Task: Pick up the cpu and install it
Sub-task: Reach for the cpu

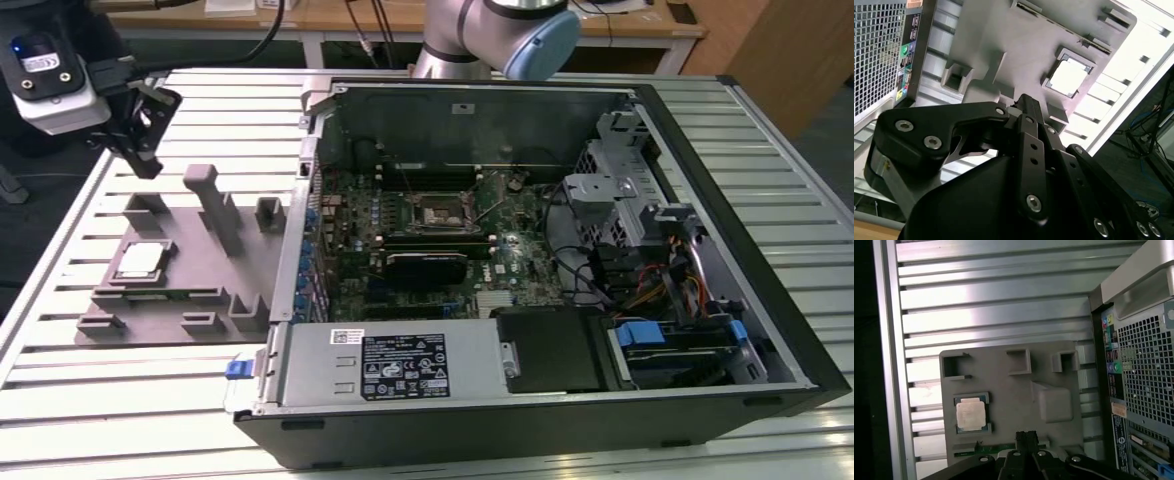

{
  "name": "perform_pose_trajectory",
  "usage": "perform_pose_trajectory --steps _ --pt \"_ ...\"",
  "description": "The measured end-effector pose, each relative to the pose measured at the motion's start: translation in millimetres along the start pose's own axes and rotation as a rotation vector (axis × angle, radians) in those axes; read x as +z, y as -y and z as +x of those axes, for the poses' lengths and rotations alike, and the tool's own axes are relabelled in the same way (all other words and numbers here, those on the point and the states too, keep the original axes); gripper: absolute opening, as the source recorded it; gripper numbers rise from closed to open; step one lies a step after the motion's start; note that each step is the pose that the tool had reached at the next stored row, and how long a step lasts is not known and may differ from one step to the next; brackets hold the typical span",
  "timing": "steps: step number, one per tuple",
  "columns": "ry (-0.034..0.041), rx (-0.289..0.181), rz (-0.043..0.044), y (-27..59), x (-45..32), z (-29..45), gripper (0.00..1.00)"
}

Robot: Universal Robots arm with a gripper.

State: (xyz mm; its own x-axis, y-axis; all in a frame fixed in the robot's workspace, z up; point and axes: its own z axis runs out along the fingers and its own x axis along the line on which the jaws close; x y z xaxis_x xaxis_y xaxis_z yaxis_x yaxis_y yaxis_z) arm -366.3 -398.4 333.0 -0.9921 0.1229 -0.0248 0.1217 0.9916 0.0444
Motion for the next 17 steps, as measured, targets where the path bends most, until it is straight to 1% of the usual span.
perform_pose_trajectory --steps 17 --pt "0.0005 0.012 0.0003 1.7 19.1 18.7 0.11"
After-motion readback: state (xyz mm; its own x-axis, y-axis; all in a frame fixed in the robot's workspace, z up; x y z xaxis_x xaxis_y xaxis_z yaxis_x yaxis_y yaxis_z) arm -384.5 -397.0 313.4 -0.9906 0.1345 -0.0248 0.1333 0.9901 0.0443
